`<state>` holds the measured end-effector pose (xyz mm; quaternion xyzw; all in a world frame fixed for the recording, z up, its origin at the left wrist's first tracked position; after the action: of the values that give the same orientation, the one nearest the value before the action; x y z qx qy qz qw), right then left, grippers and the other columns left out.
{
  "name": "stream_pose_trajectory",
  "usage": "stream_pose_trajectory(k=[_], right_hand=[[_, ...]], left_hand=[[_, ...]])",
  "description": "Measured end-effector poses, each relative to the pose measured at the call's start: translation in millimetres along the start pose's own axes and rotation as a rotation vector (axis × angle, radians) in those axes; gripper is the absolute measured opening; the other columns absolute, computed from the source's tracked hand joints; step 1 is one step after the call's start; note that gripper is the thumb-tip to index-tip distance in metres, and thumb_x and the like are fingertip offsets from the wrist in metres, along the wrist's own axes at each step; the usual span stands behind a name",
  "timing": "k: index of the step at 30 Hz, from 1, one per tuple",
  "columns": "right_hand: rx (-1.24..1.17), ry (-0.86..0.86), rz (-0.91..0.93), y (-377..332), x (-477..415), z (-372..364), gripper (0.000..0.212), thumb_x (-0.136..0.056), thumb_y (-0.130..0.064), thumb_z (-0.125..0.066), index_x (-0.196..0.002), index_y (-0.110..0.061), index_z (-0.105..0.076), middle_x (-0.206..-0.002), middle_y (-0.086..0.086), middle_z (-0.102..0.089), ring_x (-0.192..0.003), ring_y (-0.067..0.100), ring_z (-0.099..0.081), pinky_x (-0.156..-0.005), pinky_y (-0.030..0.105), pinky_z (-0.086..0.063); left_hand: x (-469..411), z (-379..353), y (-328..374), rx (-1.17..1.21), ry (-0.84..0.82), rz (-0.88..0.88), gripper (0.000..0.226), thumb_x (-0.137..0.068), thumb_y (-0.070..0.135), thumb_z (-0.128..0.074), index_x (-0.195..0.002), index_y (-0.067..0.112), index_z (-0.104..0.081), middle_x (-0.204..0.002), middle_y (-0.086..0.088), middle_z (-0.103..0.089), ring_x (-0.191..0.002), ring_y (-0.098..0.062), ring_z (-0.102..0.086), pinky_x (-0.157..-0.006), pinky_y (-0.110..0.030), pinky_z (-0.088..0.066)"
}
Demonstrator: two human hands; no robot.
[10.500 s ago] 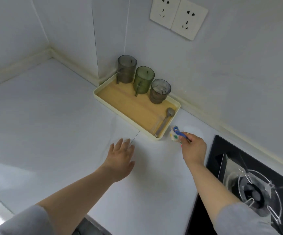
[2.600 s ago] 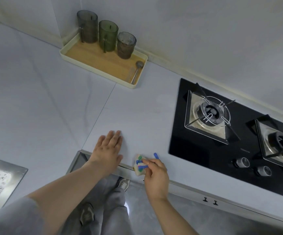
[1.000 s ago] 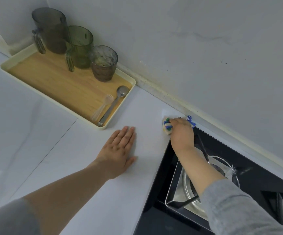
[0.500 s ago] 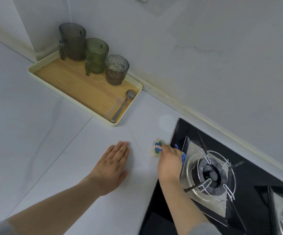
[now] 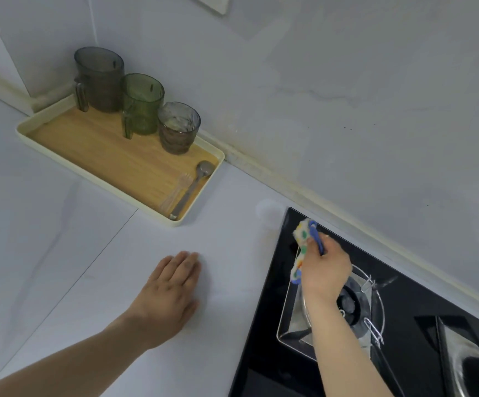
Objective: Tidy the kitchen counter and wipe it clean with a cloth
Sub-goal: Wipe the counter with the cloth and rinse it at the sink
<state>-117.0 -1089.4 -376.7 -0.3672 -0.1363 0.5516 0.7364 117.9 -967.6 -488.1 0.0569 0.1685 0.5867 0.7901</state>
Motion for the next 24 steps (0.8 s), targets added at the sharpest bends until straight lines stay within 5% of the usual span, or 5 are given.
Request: stream_pose_trajectory(k=[4, 8, 12, 16, 24], right_hand=[[-0.027, -0.043, -0.026, -3, -20, 4, 0.016, -0.09, -0.012, -0.059, -0.077, -0.014, -0.067, -0.058, -0.009, -0.051, -0.056, 0.011, -0.047, -0.059, 0.027, -0.041], [-0.037, -0.079, -0.065, 9, -25, 8, 0.02, -0.091, -0.014, -0.06, -0.071, -0.017, -0.061, -0.056, -0.009, -0.05, -0.051, 0.007, -0.044, -0.053, 0.021, -0.036], [-0.054, -0.138, -0.116, 27, -28, 6, 0.016, -0.092, -0.013, -0.058, -0.09, -0.024, -0.07, -0.073, -0.008, -0.065, -0.064, 0.007, -0.059, -0.055, 0.013, -0.042], [-0.082, -0.174, -0.109, 35, -33, -3, 0.017, -0.092, -0.013, -0.059, -0.097, -0.023, -0.072, -0.082, -0.01, -0.068, -0.073, 0.008, -0.062, -0.068, 0.024, -0.049], [-0.088, -0.183, -0.105, 42, -38, -22, 0.016, -0.09, -0.013, -0.058, -0.089, -0.024, -0.071, -0.071, -0.007, -0.064, -0.061, 0.012, -0.056, -0.062, 0.029, -0.048]], left_hand=[[-36, 0, 16, 0.022, 0.052, -0.072, 0.048, -0.083, 0.031, -0.04, -0.118, 0.003, -0.058, -0.118, -0.014, -0.061, -0.112, -0.03, -0.046, -0.1, -0.042, -0.029], [-67, -18, 38, 0.027, -0.003, -0.173, 0.049, -0.083, 0.034, -0.039, -0.122, 0.01, -0.056, -0.121, -0.007, -0.058, -0.114, -0.025, -0.047, -0.107, -0.045, -0.034], [-95, -34, 50, 0.008, -0.098, -0.213, 0.051, -0.086, 0.036, -0.039, -0.127, 0.013, -0.057, -0.126, -0.005, -0.055, -0.119, -0.025, -0.046, -0.107, -0.05, -0.039], [-108, -45, 53, -0.02, -0.104, -0.233, 0.053, -0.087, 0.039, -0.04, -0.134, 0.018, -0.048, -0.132, -0.004, -0.049, -0.124, -0.027, -0.043, -0.108, -0.051, -0.023], [-117, -46, 54, -0.023, -0.064, -0.235, 0.051, -0.084, 0.043, -0.046, -0.131, 0.025, -0.052, -0.128, -0.003, -0.05, -0.118, -0.028, -0.045, -0.102, -0.053, -0.029]])
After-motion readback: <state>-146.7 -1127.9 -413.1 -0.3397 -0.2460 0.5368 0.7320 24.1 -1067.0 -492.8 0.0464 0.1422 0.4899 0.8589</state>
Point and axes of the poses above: each hand's wrist, its own x-axis away from the middle knuckle, its own z-axis out of the back of the hand, y = z × x, the point moved 2 cm from there along -x, towards the middle knuckle
